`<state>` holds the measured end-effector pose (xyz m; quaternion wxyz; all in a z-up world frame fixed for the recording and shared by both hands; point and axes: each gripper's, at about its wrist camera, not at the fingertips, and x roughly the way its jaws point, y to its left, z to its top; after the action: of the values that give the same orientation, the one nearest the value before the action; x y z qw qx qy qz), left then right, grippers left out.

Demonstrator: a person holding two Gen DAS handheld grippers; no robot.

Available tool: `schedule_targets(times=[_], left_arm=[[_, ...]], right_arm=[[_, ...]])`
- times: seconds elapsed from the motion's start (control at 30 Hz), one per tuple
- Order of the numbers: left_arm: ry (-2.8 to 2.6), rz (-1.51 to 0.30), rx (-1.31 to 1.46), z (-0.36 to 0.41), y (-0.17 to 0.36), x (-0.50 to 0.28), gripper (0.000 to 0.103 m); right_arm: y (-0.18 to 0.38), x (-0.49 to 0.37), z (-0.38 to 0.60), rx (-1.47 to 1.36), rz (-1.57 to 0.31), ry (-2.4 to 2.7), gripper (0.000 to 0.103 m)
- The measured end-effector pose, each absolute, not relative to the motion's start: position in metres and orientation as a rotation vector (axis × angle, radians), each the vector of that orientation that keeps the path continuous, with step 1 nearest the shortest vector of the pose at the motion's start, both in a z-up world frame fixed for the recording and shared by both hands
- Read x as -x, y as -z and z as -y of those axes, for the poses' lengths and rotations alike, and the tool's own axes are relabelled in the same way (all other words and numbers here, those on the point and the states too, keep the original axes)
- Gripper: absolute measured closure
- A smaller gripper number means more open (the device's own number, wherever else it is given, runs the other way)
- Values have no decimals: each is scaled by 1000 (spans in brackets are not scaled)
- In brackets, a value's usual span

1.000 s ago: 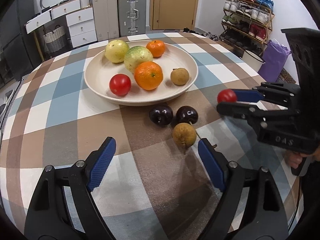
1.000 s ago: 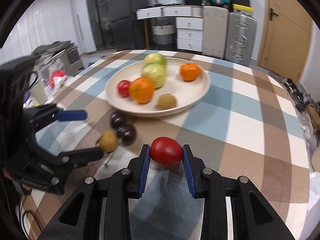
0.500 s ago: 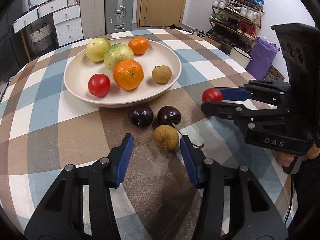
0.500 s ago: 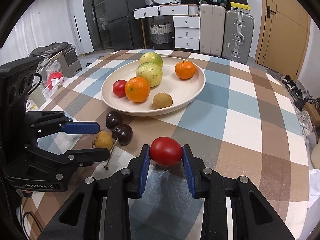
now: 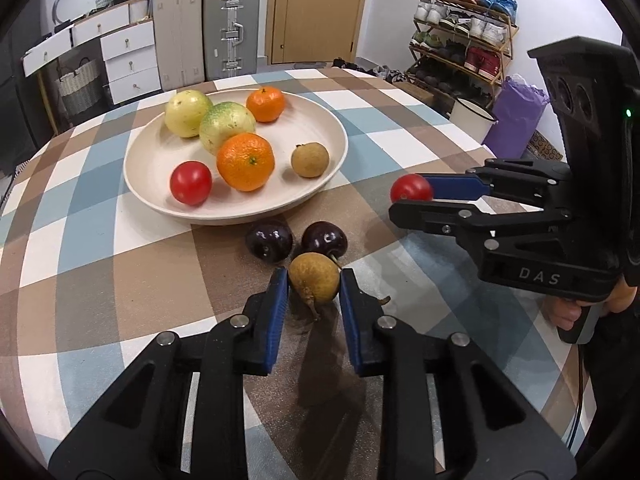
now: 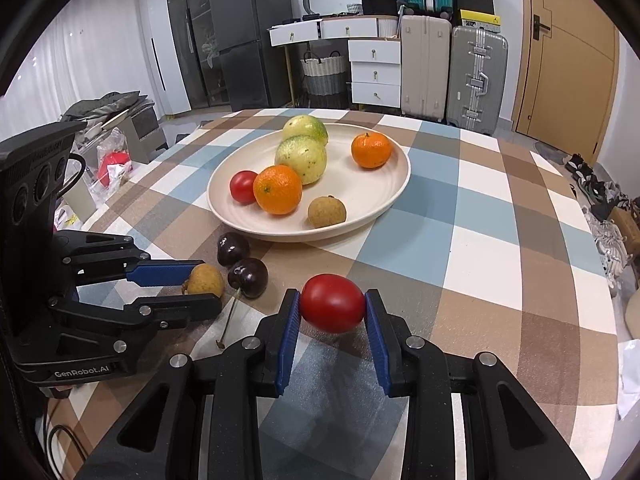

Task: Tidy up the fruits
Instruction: 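Grasp the small yellow pear by its body with the left gripper, then lower the pear and tomato onto the plate and open both grippers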

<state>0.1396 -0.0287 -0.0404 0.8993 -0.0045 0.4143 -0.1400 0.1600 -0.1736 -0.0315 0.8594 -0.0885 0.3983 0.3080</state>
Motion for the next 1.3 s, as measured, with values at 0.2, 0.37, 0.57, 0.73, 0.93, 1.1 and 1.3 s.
schedule_targets(times=[0.2, 0.37, 0.57, 0.73, 0.93, 1.1, 1.3], left_arm=[[256, -814, 30, 20, 33, -134, 80], [220, -768, 45, 12, 24, -129, 80], [159, -736, 58, 1, 14, -127, 80], [139, -697, 61, -7, 3, -126, 80], [105, -684, 65, -16, -7, -129, 80], [79, -662, 72, -25, -20, -134, 80], [61, -634, 78, -33, -35, -145, 80]], right_arm=[[25, -157, 177, 170, -786, -653, 70], [18, -155, 180, 143, -750, -658, 70], [12, -154, 183, 125, -716, -658, 70], [5, -153, 180, 116, -700, -675, 70], [-5, -157, 174, 115, -693, -683, 70], [-18, -165, 174, 104, -682, -685, 70], [-35, -178, 172, 95, -666, -682, 70]])
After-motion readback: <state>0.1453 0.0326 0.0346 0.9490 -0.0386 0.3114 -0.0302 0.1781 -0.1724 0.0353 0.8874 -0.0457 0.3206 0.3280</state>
